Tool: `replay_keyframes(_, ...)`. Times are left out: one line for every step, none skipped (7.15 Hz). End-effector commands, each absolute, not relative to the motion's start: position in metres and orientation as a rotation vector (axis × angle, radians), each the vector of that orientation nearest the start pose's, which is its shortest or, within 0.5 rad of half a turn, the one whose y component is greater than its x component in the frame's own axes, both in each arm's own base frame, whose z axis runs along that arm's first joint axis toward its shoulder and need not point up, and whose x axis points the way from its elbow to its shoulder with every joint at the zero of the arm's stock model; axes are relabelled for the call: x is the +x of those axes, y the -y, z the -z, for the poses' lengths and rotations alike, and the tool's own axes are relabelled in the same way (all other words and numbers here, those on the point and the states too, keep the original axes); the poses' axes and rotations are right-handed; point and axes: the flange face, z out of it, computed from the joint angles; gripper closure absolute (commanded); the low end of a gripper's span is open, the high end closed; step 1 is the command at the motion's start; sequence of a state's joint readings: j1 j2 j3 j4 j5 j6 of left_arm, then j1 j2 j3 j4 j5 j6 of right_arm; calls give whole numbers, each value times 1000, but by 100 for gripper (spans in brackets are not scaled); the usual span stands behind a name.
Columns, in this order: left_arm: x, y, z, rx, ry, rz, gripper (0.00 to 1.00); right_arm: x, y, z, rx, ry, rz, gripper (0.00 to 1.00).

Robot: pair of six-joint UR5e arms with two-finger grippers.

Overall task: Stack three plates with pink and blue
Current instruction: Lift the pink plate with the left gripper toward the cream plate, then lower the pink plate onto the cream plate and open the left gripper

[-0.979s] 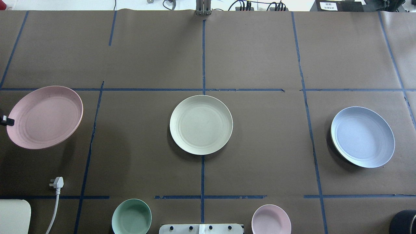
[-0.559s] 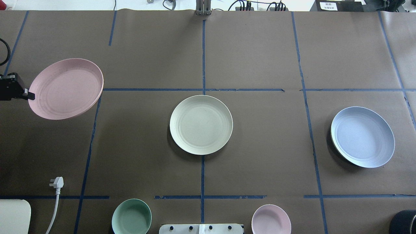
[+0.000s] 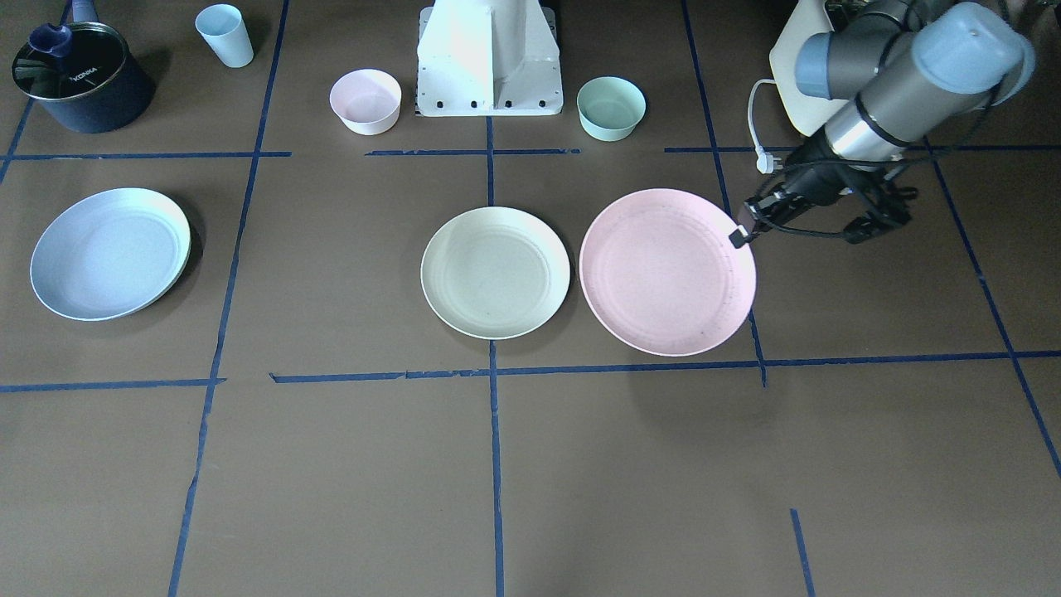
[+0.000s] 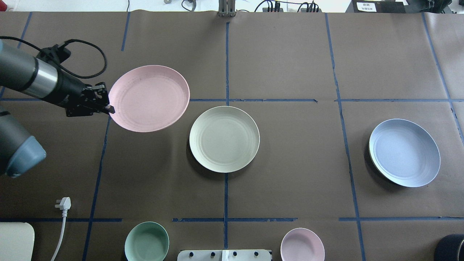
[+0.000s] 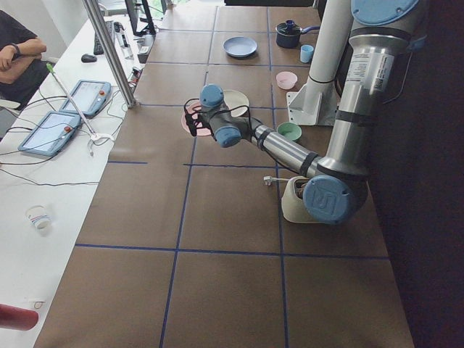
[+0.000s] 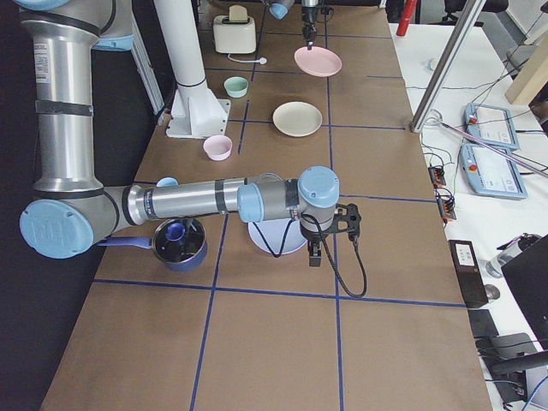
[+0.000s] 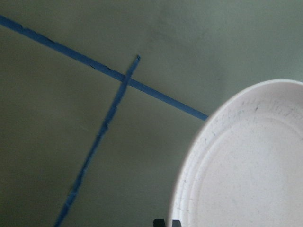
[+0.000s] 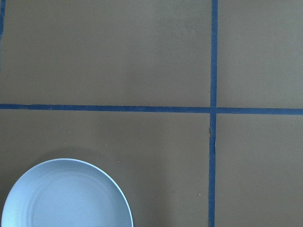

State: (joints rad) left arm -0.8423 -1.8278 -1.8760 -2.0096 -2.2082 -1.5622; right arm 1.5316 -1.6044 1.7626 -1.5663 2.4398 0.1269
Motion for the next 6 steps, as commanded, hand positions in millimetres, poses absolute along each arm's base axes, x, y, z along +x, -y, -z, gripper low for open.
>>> replay_keyframes(399,424,-259,-101,-1105,471,100,37,483,-571,78,885,-11,0)
replay_keyframes(442,391,-250,-95,-1101,435,100,36,481,-572,78,896,-7,0)
replay_keyframes(464,383,-237,-108,-1112,438,100,36,480,-572,77,896,-9,0)
replay_keyframes(482,384,-240,-122,-1100,447,100,36,480,-572,76,896,-9,0)
replay_keyframes(495,387,-238,-124,-1095,446,100,35,481,-572,77,896,-7,0)
replay_keyframes(497,388,-240,-125,-1090,447,100,36,481,-574,73,893,-9,0)
